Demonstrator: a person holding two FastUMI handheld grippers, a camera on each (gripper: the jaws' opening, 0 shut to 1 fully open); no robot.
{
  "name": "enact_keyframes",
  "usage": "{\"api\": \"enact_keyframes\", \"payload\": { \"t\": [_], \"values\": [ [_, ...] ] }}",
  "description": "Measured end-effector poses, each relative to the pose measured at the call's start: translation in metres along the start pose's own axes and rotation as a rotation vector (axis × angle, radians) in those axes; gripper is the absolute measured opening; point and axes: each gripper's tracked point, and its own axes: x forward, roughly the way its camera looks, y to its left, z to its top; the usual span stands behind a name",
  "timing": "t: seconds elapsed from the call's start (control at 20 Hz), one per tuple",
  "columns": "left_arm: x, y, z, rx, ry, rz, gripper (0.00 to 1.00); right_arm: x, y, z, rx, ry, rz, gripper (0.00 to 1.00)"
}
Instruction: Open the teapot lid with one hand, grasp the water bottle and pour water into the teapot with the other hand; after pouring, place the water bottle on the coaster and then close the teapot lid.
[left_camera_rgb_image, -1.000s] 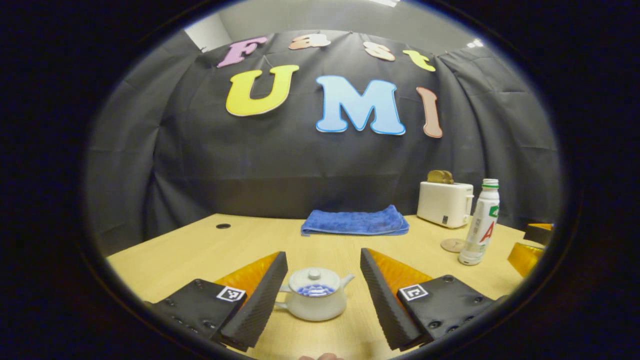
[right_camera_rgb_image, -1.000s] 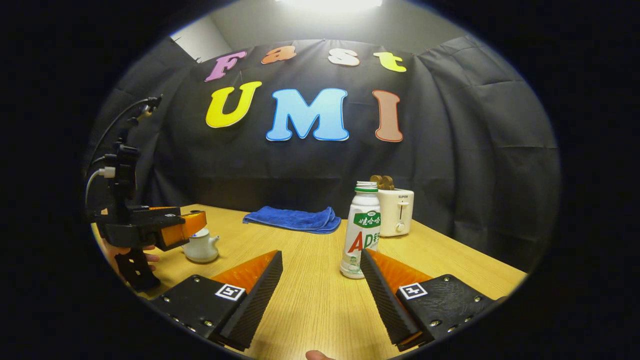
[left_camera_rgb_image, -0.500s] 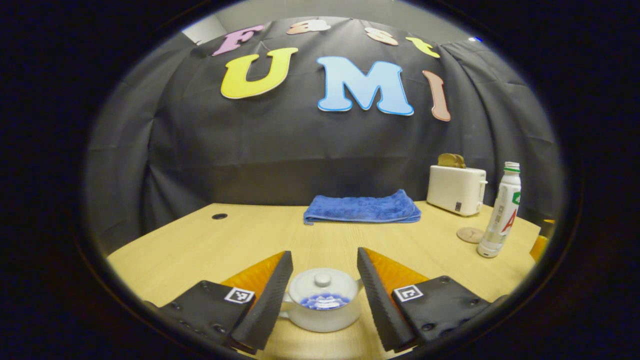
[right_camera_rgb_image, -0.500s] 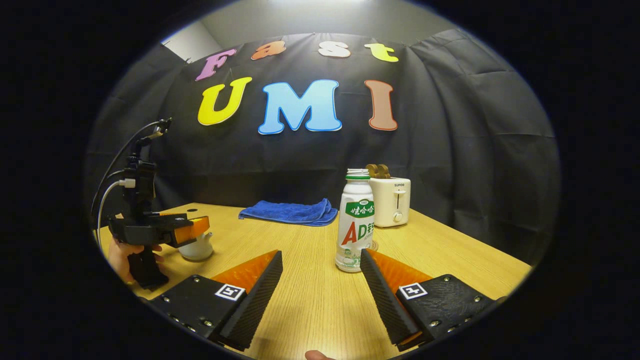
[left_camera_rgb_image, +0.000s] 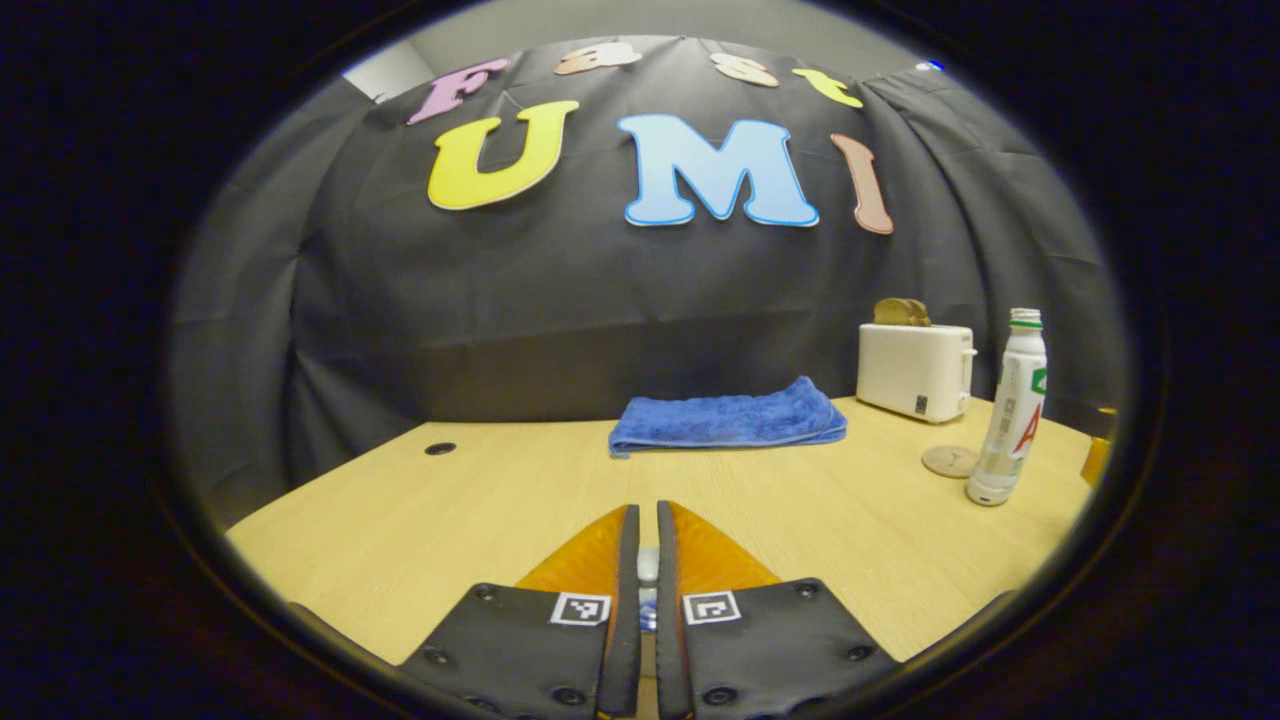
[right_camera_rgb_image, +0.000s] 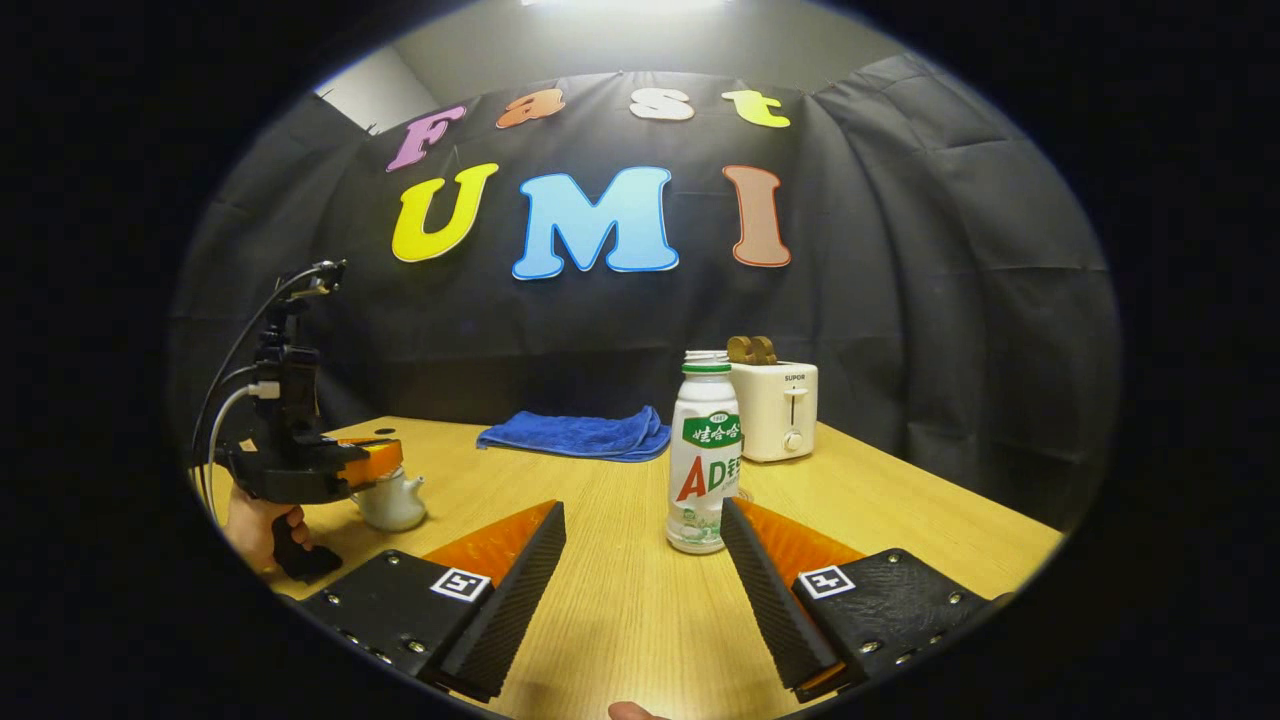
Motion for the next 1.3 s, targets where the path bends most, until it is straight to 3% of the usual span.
{"api": "enact_keyframes", "payload": {
  "t": [0.3,0.5,0.75,0.85,1.1,1.3],
  "values": [
    [-0.011,-0.006,0.027,0.014,-0.086,-0.011,0.17,0.015,-0.013,0.003,0.03,-0.012,0.044,0.96],
    [-0.025,-0.012,0.042,-0.007,-0.142,-0.031,0.17,0.035,-0.043,0.01,0.075,-0.017,-0.007,0.96],
    [-0.038,-0.014,0.046,-0.041,-0.166,-0.054,0.12,0.075,-0.051,0.016,-0.02,-0.007,-0.059,0.98],
    [-0.047,-0.01,0.051,-0.046,-0.195,-0.052,0.17,0.09,-0.054,0.013,-0.051,0.014,-0.09,0.98],
    [-0.051,-0.015,0.052,-0.025,-0.209,-0.057,0.17,0.118,-0.056,-0.002,-0.077,0.067,-0.108,0.98],
    [-0.052,-0.017,0.055,-0.018,-0.214,-0.066,0.17,0.129,-0.051,-0.014,-0.072,0.104,-0.078,0.94]
  ]
}}
